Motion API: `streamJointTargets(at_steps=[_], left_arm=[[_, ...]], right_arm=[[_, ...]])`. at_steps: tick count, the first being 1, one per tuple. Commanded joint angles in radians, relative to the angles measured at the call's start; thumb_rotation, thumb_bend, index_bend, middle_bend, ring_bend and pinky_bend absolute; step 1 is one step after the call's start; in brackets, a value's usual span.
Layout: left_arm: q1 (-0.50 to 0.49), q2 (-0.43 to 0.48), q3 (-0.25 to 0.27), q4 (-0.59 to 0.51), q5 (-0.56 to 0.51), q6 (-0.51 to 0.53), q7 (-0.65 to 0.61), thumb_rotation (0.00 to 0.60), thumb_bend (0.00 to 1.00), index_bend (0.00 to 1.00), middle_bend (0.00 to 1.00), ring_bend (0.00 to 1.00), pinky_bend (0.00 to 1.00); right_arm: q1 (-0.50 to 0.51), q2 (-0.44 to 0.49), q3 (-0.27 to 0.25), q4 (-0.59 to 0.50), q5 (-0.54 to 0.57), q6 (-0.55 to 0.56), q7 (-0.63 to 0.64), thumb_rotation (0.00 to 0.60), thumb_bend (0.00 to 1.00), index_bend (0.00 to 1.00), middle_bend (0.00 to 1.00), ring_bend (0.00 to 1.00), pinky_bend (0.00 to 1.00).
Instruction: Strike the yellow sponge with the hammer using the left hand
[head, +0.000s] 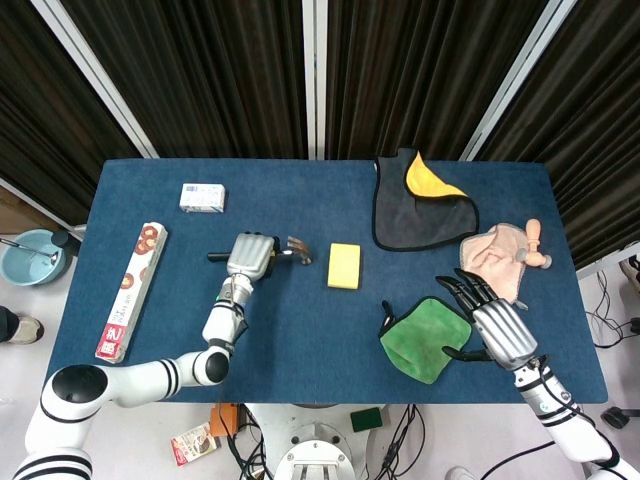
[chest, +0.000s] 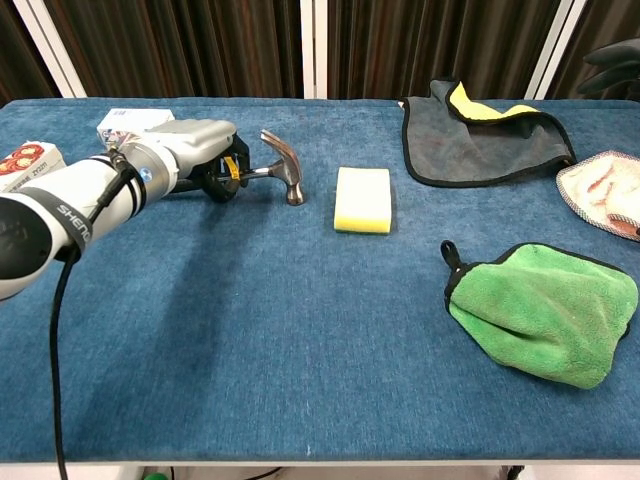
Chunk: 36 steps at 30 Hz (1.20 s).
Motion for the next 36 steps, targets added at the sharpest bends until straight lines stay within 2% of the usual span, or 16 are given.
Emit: streamJointTargets(at_steps=[1, 7, 17, 31, 36], left_arm=[[0.003, -0.001, 0.003, 0.009, 0.014, -0.001, -0.008, 0.6, 0.56, 0.55, 0.54, 0.42, 0.41], [0.012, 0.0, 0.005, 0.023, 0.062, -0.006, -0.053, 0.6, 0.6, 0.59, 0.57, 0.46, 0.49], [0.045, -0.003, 0.01, 0.078, 0.268, 0.017, -0.3, 0.6, 0.71, 0.71, 0.69, 0.61, 0.79], [0.077, -0.009, 0.045, 0.156, 0.563, 0.137, -0.699, 0.6, 0.83, 0.81, 0.8, 0.79, 0.98], [0.067, -0.01, 0.066, 0.179, 0.638, 0.146, -0.803, 0.6, 0.85, 0.85, 0.86, 0.85, 1.0]], right_arm=[[0.001, 0.0, 0.0, 0.0, 0.0, -0.001, 0.001, 0.6, 0.04, 0.0, 0.11, 0.0, 0.1], [0.001, 0.002, 0.0, -0.001, 0.001, -0.002, 0.002, 0.6, 0.04, 0.0, 0.11, 0.0, 0.1], [0.0, 0.006, -0.002, -0.007, 0.003, -0.006, -0.003, 0.6, 0.04, 0.0, 0.12, 0.0, 0.1], [-0.003, 0.014, -0.005, -0.016, 0.007, -0.01, -0.011, 0.6, 0.04, 0.0, 0.13, 0.0, 0.1], [-0.005, 0.016, -0.006, -0.019, 0.009, -0.012, -0.013, 0.6, 0.04, 0.0, 0.13, 0.0, 0.1]])
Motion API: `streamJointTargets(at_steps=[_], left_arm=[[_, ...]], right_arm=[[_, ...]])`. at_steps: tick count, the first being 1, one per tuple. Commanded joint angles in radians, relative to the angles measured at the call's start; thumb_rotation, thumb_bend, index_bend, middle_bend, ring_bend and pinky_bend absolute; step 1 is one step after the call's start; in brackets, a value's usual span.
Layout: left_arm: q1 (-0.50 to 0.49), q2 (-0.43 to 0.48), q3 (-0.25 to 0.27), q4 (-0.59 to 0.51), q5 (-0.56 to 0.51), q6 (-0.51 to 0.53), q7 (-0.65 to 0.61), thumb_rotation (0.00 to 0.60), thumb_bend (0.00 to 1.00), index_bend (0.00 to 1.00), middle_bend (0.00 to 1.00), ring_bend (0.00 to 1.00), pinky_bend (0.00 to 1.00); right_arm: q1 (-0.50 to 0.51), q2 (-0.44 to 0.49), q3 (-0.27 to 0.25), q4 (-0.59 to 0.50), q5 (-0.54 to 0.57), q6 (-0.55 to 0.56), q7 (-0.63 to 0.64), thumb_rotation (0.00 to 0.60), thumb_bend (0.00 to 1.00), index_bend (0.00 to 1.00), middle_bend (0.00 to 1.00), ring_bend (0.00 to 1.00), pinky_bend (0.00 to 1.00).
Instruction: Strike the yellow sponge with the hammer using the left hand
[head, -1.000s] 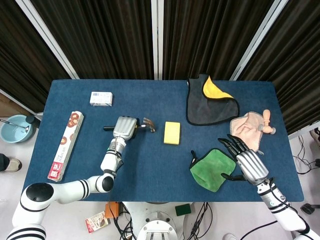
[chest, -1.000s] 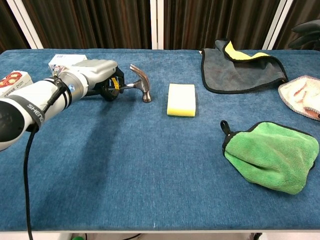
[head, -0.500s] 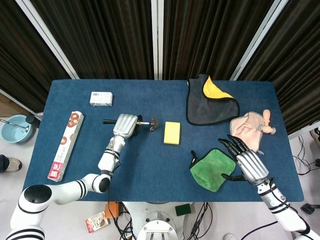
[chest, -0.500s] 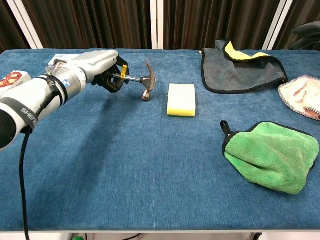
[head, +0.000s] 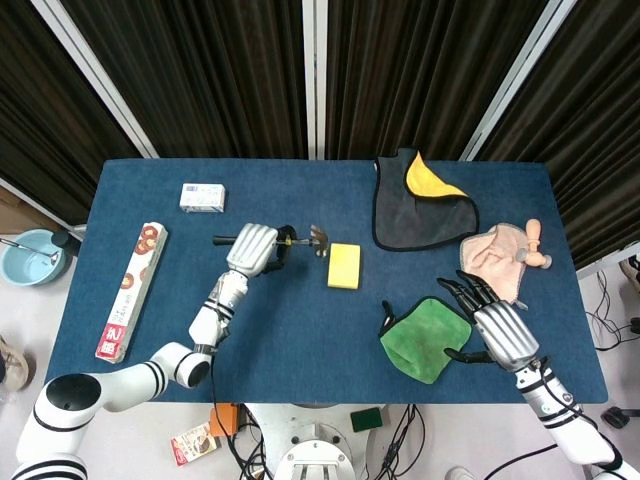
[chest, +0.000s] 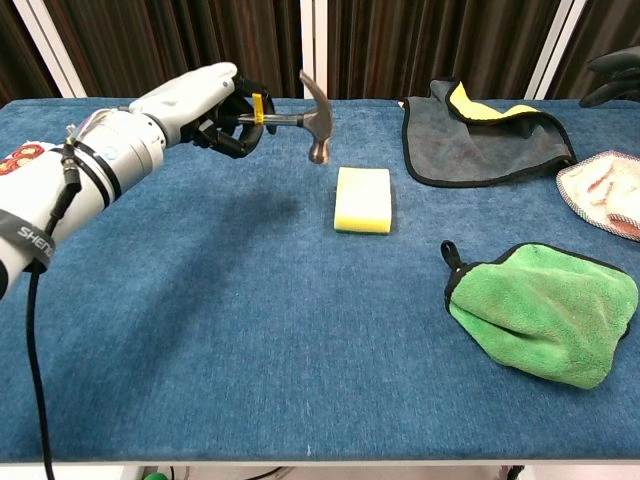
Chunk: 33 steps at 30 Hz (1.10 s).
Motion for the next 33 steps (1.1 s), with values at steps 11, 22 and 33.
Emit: streamJointTargets(at_steps=[11, 22, 33], left_arm=[[-0.055, -0.048, 0.011, 0.074, 0.1, -0.017, -0.103, 0.6, 0.87, 0.87, 0.88, 0.9, 1.0], [-0.084, -0.121, -0.011, 0.177, 0.085, -0.031, -0.047, 0.6, 0.88, 0.87, 0.89, 0.92, 1.0], [-0.095, -0.214, 0.041, 0.343, 0.122, -0.05, 0.0, 0.6, 0.89, 0.88, 0.89, 0.93, 1.0]], right_arm=[[-0.009, 0.006, -0.001, -0.01, 0.009, 0.001, -0.01, 0.6, 0.04, 0.0, 0.14, 0.0, 0.1], [-0.015, 0.004, 0.001, -0.004, 0.019, 0.002, -0.003, 0.6, 0.04, 0.0, 0.14, 0.0, 0.1], [-0.015, 0.003, 0.004, -0.006, 0.027, -0.006, -0.007, 0.6, 0.04, 0.0, 0.14, 0.0, 0.09]])
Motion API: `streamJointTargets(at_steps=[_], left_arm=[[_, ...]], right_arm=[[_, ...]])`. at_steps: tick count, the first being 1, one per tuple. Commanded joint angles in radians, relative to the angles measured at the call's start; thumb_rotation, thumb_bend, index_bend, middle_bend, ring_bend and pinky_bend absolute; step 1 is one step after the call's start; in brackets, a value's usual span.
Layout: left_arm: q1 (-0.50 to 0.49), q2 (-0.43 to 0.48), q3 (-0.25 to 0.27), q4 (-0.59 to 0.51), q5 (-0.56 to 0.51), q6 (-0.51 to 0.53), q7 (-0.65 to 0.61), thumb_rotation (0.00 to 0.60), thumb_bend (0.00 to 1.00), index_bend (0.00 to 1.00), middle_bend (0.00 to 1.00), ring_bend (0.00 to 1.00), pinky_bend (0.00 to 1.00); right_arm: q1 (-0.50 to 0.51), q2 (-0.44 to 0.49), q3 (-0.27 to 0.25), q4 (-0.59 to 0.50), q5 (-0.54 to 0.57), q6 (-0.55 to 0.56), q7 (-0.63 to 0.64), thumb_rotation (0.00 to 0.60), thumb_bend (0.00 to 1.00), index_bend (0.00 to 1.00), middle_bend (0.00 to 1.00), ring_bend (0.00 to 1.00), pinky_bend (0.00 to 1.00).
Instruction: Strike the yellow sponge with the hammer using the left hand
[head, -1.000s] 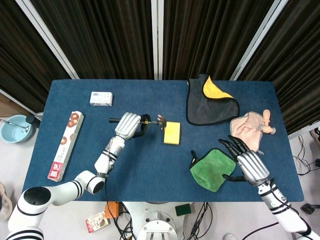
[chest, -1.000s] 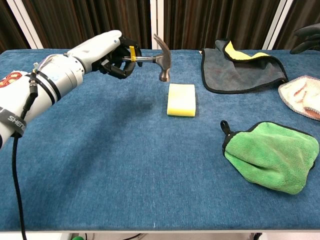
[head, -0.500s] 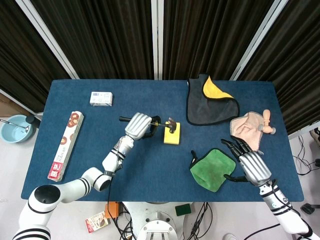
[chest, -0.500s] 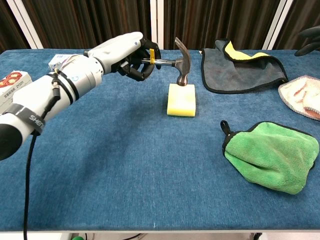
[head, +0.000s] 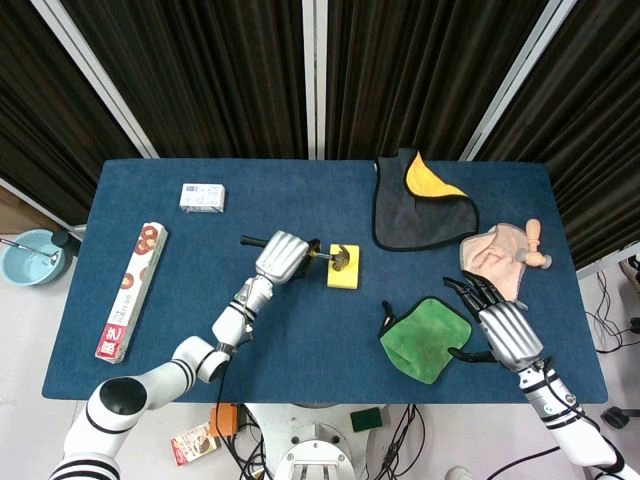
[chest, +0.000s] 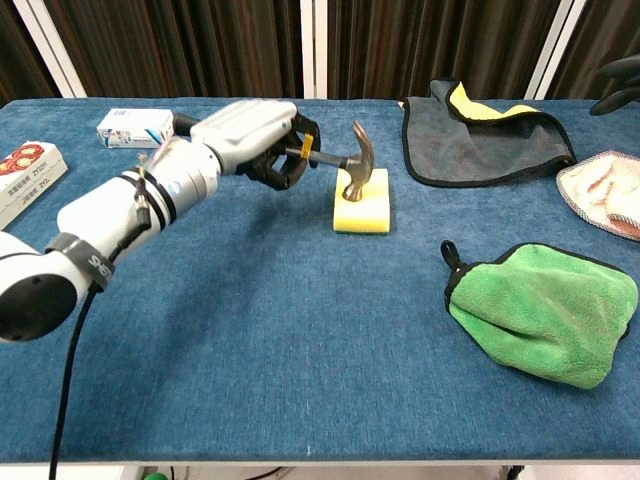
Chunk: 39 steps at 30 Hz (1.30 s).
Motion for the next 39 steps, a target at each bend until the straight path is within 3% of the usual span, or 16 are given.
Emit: streamJointTargets(at_steps=[1, 7, 10, 15, 22, 28, 39], left_arm=[[0.002, -0.007, -0.009, -0.01, 0.003, 0.025, -0.034, 0.6, 0.89, 0.88, 0.89, 0.93, 1.0], [0.03, 0.042, -0.088, -0.135, -0.034, 0.097, -0.193, 0.6, 0.89, 0.88, 0.89, 0.93, 1.0], [0.039, 0.065, -0.098, -0.168, -0.042, 0.101, -0.207, 0.6, 0.89, 0.88, 0.89, 0.93, 1.0], [0.045, 0.064, -0.087, -0.155, -0.044, 0.088, -0.178, 0.6, 0.89, 0.88, 0.89, 0.93, 1.0], [0.024, -0.001, -0.034, -0.046, -0.028, 0.01, -0.095, 0.6, 0.89, 0.88, 0.89, 0.93, 1.0], [0.008, -0.032, -0.035, 0.005, -0.039, -0.035, -0.047, 0.6, 0.91, 0.88, 0.89, 0.93, 1.0], [0.083, 0.1, -0.101, -0.213, -0.048, 0.116, -0.22, 0.6, 0.91, 0.88, 0.89, 0.93, 1.0]], right_arm=[[-0.002, 0.001, 0.001, -0.001, 0.0, 0.003, 0.0, 0.6, 0.04, 0.0, 0.14, 0.0, 0.09], [-0.007, 0.0, 0.002, -0.002, -0.007, 0.016, 0.003, 0.6, 0.04, 0.0, 0.14, 0.0, 0.08], [-0.007, -0.001, 0.002, -0.001, -0.008, 0.016, 0.004, 0.6, 0.04, 0.0, 0.14, 0.0, 0.08], [-0.005, -0.004, 0.002, 0.002, -0.006, 0.01, 0.005, 0.6, 0.04, 0.0, 0.14, 0.0, 0.08], [-0.001, -0.007, 0.005, 0.005, 0.001, 0.0, 0.004, 0.6, 0.04, 0.0, 0.14, 0.0, 0.08], [-0.006, -0.004, 0.005, 0.004, 0.003, 0.005, 0.006, 0.6, 0.04, 0.0, 0.14, 0.0, 0.08], [-0.017, 0.0, 0.007, 0.01, -0.005, 0.029, 0.02, 0.6, 0.04, 0.0, 0.14, 0.0, 0.08]])
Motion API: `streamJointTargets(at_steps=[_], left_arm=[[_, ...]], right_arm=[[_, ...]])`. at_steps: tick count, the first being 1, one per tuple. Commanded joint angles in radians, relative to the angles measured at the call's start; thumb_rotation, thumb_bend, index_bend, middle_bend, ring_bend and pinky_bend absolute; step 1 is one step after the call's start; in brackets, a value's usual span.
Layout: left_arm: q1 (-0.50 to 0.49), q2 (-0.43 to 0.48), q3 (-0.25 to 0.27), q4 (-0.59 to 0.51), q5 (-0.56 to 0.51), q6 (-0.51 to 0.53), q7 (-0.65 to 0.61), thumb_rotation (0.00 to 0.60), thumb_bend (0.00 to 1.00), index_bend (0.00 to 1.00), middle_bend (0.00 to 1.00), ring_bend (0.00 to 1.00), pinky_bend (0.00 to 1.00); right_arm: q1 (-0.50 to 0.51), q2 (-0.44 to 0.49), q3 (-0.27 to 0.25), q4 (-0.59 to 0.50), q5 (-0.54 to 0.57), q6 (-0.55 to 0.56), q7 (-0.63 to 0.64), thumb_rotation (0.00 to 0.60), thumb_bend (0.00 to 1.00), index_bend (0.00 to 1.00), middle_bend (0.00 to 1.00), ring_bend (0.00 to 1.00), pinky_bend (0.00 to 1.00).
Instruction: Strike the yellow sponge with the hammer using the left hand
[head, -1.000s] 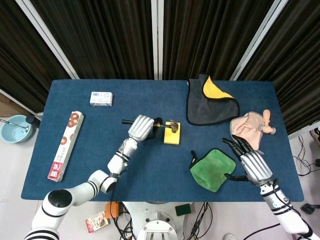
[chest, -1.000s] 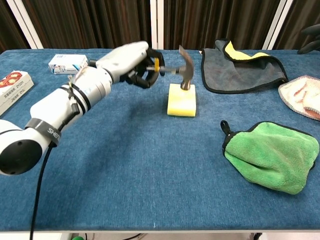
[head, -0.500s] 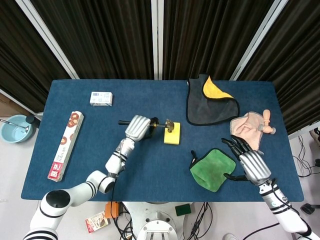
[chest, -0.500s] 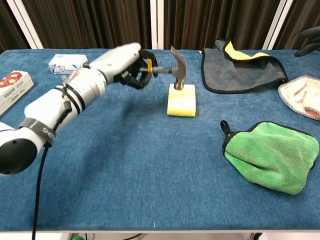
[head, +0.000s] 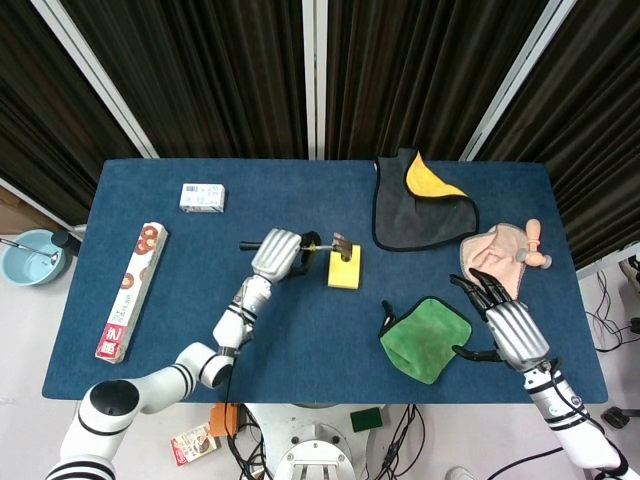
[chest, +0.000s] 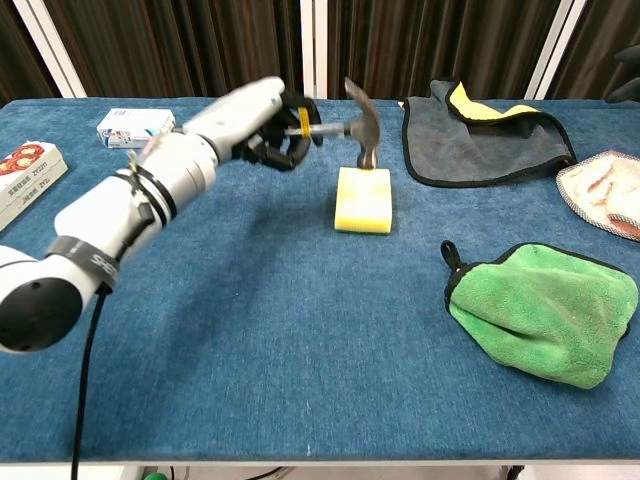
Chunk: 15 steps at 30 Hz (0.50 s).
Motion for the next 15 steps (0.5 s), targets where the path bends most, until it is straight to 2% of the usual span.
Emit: streamJointTargets(at_steps=[1, 8, 13, 15], left_arm=[[0.046, 0.069, -0.017, -0.082, -0.011, 0.038, -0.041, 0.6, 0.91, 0.88, 0.89, 0.93, 1.0], [0.105, 0.125, 0.003, -0.106, -0.082, -0.038, 0.049, 0.6, 0.9, 0.86, 0.87, 0.91, 1.0], [0.133, 0.147, 0.022, -0.111, -0.13, -0.094, 0.157, 0.6, 0.87, 0.77, 0.8, 0.81, 0.99], [0.138, 0.16, 0.03, -0.127, -0.155, -0.133, 0.21, 0.6, 0.83, 0.67, 0.73, 0.72, 0.92]], right_arm=[[0.002, -0.001, 0.0, 0.001, -0.001, -0.003, 0.001, 0.6, 0.04, 0.0, 0.14, 0.0, 0.08], [0.008, -0.008, 0.001, 0.006, -0.004, -0.012, 0.003, 0.6, 0.04, 0.0, 0.14, 0.0, 0.08], [0.01, -0.011, -0.001, 0.01, -0.003, -0.017, 0.007, 0.6, 0.04, 0.0, 0.14, 0.0, 0.08], [0.01, -0.012, -0.001, 0.011, -0.003, -0.018, 0.008, 0.6, 0.04, 0.0, 0.14, 0.0, 0.08]])
